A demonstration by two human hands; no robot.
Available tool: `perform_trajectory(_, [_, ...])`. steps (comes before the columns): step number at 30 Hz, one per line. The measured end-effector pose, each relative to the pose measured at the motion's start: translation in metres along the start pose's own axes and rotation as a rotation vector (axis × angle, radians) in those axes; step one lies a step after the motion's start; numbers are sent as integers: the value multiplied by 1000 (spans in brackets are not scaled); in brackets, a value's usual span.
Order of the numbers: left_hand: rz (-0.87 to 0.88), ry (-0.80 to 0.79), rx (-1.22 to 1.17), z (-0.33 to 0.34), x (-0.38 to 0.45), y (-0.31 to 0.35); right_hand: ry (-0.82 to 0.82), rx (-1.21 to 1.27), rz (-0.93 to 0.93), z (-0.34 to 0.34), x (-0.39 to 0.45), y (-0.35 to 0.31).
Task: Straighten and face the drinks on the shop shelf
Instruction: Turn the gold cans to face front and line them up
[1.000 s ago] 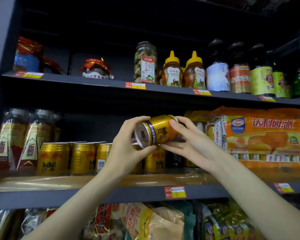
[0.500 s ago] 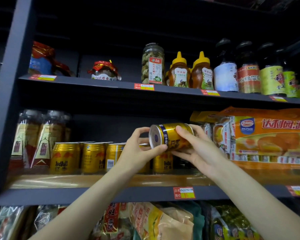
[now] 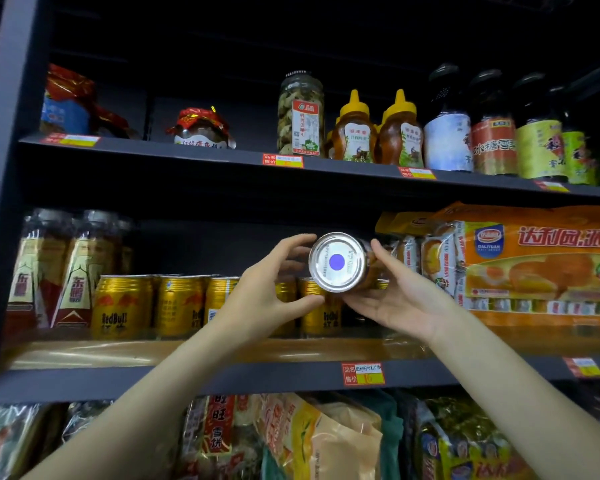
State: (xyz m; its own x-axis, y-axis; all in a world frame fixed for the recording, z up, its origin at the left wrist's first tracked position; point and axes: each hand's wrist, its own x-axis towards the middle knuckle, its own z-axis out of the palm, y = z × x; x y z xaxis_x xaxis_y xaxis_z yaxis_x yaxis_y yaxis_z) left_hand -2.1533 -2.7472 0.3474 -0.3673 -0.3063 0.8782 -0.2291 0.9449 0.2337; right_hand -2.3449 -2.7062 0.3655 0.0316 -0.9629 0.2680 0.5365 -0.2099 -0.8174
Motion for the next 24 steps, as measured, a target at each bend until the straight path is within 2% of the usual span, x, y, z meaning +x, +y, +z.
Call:
perform_trajectory(2, [-22, 2, 67, -3, -2, -5, -3, -51, -29, -1, -2, -3])
perform_trajectory(4, [-54, 31, 157, -4, -3, -10, -13, -190, -160, 1, -5, -6])
perform_trajectory(8, [-109, 17, 433, -5, -7, -23, 2, -1021, -756, 0, -9, -2])
perform_trajectory(9, [-114, -2, 498, -4, -8, -26, -21, -1119, -843, -3, -8, 1])
perform_trajectory(12, [-109, 1, 580, 0, -9, -31, -86, -1184, -942, -11, -3, 8])
perform_trajectory(17, [-92, 33, 616, 2, -9, -29, -79, -1096, -917, -8, -6, 8])
perform_trajectory(21, [-73, 53, 659, 3, -7, -25, -12, -555, -547, -9, -3, -2])
perform_trajectory(24, [-91, 36, 675, 5, -2, -24, 85, -528, -403, -17, 5, -10])
